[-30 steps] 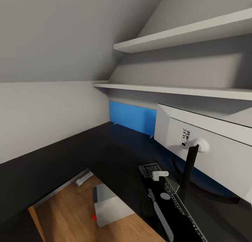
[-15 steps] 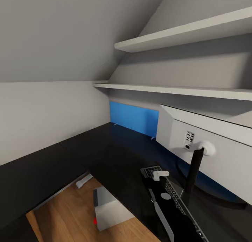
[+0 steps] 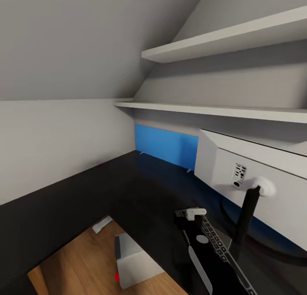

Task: In the bedroom, organize the workspace by keeping the computer under the desk, ensuring the monitor is on the desk, placing the keyboard on the desk next to the monitor, placing the mouse on the desk next to the keyboard, moving the folder from the swivel chair onto the desk next to the mouse, stacking the notebook on top of the folder with the pen on top of the notebook, and positioning the swivel chair next to the desk.

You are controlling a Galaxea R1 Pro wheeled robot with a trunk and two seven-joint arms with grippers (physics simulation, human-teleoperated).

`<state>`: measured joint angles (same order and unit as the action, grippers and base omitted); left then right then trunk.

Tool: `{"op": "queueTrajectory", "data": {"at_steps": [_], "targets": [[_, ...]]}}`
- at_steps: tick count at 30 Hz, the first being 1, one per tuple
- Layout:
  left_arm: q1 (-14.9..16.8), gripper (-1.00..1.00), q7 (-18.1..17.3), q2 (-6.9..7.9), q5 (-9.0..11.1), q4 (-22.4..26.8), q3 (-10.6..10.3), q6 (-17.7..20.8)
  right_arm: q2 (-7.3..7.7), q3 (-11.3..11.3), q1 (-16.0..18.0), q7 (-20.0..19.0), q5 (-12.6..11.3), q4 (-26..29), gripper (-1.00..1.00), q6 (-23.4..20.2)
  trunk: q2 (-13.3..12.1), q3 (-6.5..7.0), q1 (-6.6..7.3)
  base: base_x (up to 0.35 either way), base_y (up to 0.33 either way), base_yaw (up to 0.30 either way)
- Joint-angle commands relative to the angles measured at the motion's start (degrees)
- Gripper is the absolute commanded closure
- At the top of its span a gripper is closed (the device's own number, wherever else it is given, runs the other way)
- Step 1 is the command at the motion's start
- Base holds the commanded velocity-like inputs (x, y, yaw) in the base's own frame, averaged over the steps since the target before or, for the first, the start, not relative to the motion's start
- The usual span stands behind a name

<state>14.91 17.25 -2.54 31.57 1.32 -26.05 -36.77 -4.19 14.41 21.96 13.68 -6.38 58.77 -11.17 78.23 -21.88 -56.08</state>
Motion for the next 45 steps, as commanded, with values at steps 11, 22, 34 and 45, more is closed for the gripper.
{"op": "queueTrajectory", "data": {"at_steps": [11,22,34,45], "targets": [[0.03,-1.0,0.42,-0.05,0.11,-0.01,-0.54,-0.05,0.06,0.02,0.04,0.76,-0.45,-1.07,-1.0,-0.2,0.04,-0.07,-0.01,0.031,0.015,0.0],[0.03,-1.0,0.43,-0.02,0.08,-0.01,-0.5,-0.05,0.05,-0.09,0.08,0.8,0.74,-3.21,-1.0,0.01,0.04,-0.07,-0.01,0.092,0.001,0.0],[0.03,-1.0,0.67,-0.03,0.15,-0.01,-0.49,-0.14,-0.05,-0.17,0.14,0.8,1.85,-5.21,-1.0,1.02,0.04,-0.07,-0.01,0.088,0.0,0.0],[0.03,-1.0,0.37,-0.32,0.07,-0.01,-0.73,0.11,0.21,-0.27,4.85,0.42,1.76,-7.52,-1.0,0.99,0.04,-0.07,-0.01,0.077,0.0,0.0]]}}
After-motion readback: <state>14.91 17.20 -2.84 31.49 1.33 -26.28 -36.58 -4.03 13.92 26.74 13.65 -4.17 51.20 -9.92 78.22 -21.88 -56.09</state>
